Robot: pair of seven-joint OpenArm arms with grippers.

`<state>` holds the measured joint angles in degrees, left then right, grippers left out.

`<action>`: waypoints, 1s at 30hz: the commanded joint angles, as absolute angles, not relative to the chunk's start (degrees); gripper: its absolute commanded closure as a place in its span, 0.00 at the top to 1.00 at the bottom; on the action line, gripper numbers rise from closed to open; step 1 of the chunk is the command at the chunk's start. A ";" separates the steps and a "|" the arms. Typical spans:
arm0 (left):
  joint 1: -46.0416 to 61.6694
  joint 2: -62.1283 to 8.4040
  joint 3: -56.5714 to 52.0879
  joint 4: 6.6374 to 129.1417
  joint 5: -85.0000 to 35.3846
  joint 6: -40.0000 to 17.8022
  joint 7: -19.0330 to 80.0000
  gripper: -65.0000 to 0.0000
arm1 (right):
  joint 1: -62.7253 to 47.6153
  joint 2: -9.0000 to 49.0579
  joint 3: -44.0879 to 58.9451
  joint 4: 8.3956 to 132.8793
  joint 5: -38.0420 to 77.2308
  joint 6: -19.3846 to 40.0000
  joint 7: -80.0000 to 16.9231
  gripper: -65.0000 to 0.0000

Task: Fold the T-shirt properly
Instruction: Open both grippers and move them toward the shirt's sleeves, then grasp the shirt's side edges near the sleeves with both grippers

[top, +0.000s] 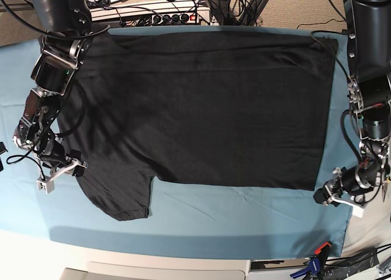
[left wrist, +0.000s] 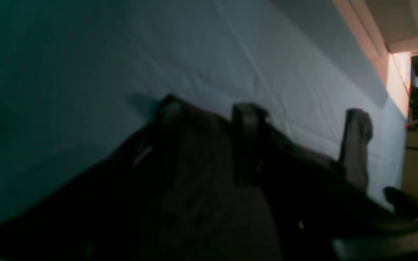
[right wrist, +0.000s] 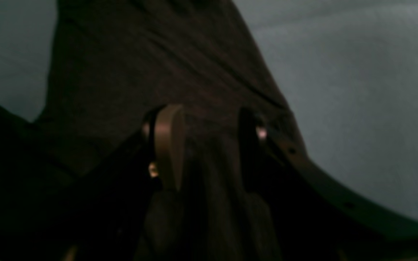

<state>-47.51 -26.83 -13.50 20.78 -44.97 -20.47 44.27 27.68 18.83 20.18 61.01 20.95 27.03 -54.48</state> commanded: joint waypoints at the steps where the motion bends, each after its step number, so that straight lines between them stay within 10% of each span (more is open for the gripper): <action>1: -49.82 -27.57 -13.67 21.67 -43.81 -21.02 42.85 0.33 | 29.89 19.59 20.29 61.98 21.41 27.40 -52.80 0.38; 30: -43.86 -25.06 -13.67 21.69 -43.55 -21.69 42.76 0.32 | 29.82 19.53 20.29 61.98 21.61 27.62 -53.12 0.38</action>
<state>-42.26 -24.40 -13.56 21.08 -43.18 -21.43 42.61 27.94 18.70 20.18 61.01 20.91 27.22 -54.17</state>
